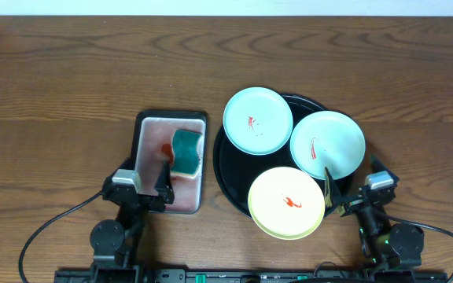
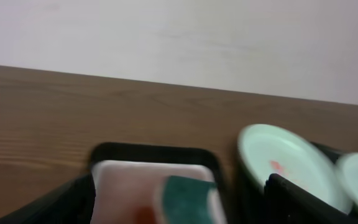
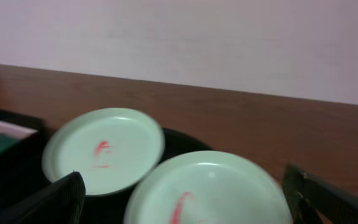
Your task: Clean dirty plates on tray and stack at the side
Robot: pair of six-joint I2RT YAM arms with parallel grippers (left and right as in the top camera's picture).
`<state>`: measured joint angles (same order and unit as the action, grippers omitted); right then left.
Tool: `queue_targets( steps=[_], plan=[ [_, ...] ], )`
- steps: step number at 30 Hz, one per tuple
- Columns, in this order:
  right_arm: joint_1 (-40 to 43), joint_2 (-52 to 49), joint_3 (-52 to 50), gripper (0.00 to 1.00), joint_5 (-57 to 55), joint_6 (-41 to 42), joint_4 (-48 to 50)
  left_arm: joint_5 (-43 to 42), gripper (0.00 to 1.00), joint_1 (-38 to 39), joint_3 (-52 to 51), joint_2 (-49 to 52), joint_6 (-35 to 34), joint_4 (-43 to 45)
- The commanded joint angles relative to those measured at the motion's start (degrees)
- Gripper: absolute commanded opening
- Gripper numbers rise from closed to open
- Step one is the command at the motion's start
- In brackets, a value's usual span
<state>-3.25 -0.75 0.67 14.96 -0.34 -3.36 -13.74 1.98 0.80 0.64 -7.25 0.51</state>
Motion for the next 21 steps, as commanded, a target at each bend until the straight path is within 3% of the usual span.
queue_targets(
  steps=[1,5,12,14,18,21],
  plan=[
    [-0.2,-0.2,5.8,0.99,8.5,5.0,-3.3,-8.2,0.87,0.1,4.5,0.0,-3.4,-0.1],
    [-0.2,-6.8,19.7,0.99,8.5,5.0,-16.0,-9.7,0.87,0.1,14.2,4.7,-3.6,-2.4],
    [-0.2,-32.8,49.4,0.99,8.6,5.0,-39.6,-15.8,0.88,0.1,41.0,28.0,-3.6,-25.3],
    [-0.2,-42.5,60.5,0.99,10.4,3.9,-46.6,-17.9,0.87,0.1,52.6,38.6,-3.6,-35.8],
    [-0.2,-52.3,71.3,0.99,20.0,4.7,-47.1,-18.6,0.87,0.1,63.9,49.7,-2.2,-48.3],
    [-0.2,-56.2,73.7,0.99,30.3,5.9,-47.0,-18.7,0.87,0.1,65.8,53.7,-1.6,-52.3]
  ],
)
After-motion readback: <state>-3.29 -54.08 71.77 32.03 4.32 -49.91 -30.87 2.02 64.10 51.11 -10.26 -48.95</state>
